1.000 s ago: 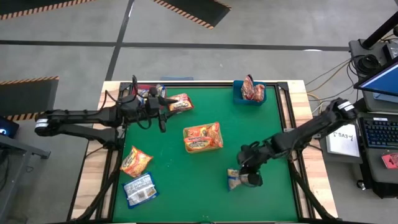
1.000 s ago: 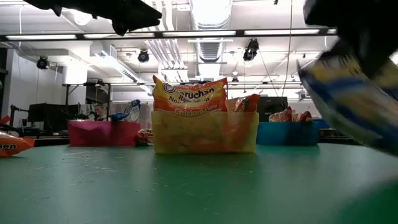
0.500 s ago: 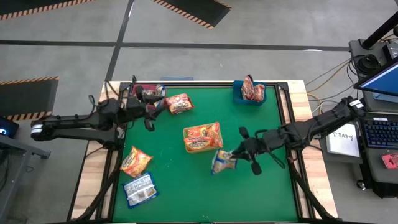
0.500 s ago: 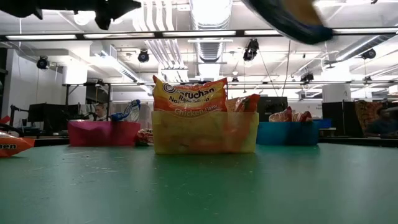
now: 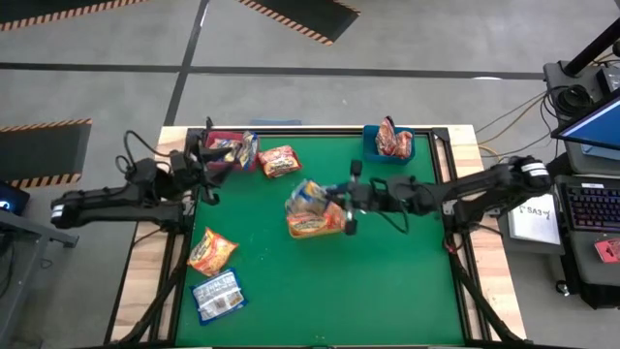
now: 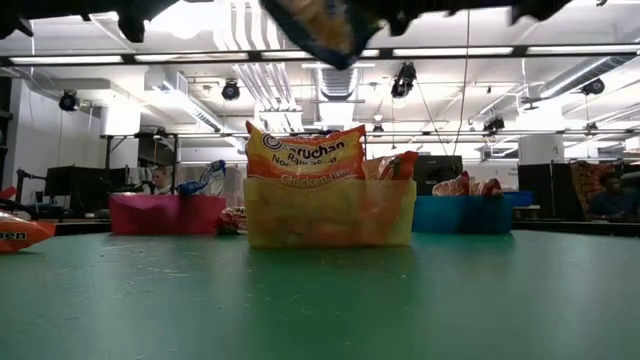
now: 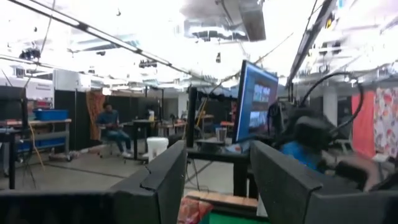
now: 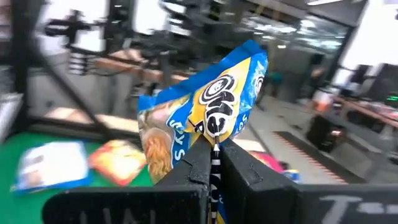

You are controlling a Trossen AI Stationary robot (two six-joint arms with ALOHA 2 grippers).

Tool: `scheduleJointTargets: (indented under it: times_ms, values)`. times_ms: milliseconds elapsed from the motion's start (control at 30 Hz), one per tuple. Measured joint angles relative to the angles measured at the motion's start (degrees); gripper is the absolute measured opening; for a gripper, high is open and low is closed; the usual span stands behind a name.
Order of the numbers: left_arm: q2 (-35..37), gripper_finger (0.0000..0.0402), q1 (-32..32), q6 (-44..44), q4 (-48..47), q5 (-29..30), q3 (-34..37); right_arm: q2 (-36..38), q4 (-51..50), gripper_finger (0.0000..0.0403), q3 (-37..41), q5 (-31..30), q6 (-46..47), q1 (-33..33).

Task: Sort Maruchan noodles
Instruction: Put the blue noodle pack into the red bin

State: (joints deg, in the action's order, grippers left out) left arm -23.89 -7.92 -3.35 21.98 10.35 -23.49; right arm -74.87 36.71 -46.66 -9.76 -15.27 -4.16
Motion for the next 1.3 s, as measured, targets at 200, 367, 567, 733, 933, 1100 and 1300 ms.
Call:
scheduleJointTargets:
  times_ms: [200,367,567,733,933,1100,1300]
  values:
    - [4.3,0.0164,0.0,1.5,-0.3,-0.5,0.9,-11.4,1.7,0.0009,-9.6,0.5,-0.4,6.3]
    - [4.8,0.0164,0.0,1.3,-0.8,-4.1,2.1,-19.4,0.9,0.0009,-18.2,5.3,-2.4,9.0]
    - [3.0,0.0172,0.0,1.0,-2.8,-4.3,2.2,-24.7,-5.7,0.0009,-26.6,7.3,-6.0,9.5]
    - [0.0,0.0217,0.0,0.7,-4.6,-4.3,1.9,-26.6,-9.3,0.0009,-30.2,7.3,-7.8,9.5]
    - [-4.9,0.0278,-0.1,-0.7,-6.0,-1.7,1.0,-26.1,-11.3,0.0008,-30.9,7.2,-8.8,9.5]
    - [-9.3,0.0291,-0.2,-1.2,-7.3,-0.3,-0.8,-25.6,-11.4,0.0008,-30.8,7.3,-8.9,9.4]
    - [-14.9,0.0287,-0.4,-1.1,-14.1,-0.1,-4.5,-25.6,-12.5,0.0008,-30.7,7.2,-9.0,9.4]
